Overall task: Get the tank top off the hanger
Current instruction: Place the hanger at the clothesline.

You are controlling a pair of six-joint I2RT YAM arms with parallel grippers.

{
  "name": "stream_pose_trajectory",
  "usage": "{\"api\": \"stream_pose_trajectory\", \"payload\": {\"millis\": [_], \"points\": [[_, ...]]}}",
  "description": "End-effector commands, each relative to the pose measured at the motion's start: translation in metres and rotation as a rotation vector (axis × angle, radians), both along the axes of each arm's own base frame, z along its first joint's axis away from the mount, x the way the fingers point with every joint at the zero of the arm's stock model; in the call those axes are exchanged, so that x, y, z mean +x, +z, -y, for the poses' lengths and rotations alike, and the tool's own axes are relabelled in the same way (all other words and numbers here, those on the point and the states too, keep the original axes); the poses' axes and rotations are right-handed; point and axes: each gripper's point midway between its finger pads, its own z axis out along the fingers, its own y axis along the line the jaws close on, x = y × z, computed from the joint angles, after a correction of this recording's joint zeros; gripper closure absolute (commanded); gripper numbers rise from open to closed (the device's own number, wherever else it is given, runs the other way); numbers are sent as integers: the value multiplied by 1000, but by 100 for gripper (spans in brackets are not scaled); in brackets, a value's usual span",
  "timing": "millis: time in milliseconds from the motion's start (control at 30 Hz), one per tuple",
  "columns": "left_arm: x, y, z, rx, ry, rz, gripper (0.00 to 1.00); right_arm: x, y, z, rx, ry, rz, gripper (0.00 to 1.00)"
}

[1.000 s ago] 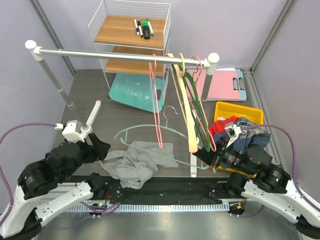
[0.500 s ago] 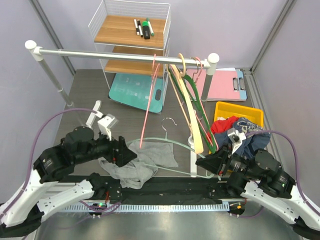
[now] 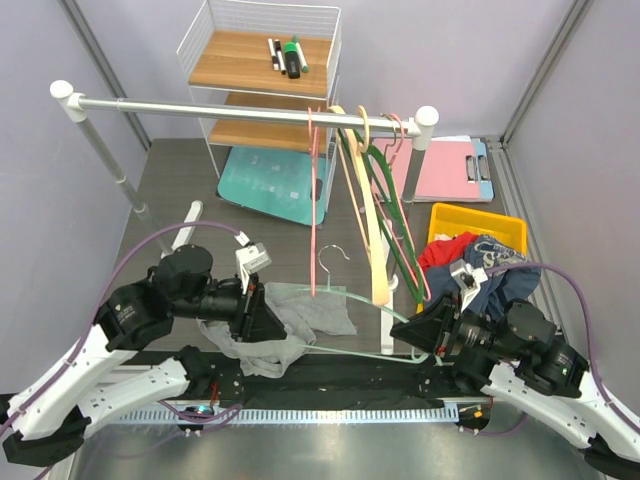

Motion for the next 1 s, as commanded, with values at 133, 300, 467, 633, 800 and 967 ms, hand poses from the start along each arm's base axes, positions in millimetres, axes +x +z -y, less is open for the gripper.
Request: {"api": "stream_pose_trajectory", "payload": {"millis": [133,300,467,633,800,967], "points": [[2,13,-5,-26,30,42,65,-3,19,0,92,14,37,99],[16,28,-25,-10,147,158,29,-17,17,0,91,80,28,99],[23,44,-37,-39,218,230,14,-31,7,3,67,142,4,99],[32,44,-36,-54,265,234,7,-37,6,8,74,160,-5,99],[0,15,-1,-57,14,39,10,-34,6,7,77,144,1,99],[-17,9,9,-85,-103,-41,26,-30,8,8,81,124,15,99]]}}
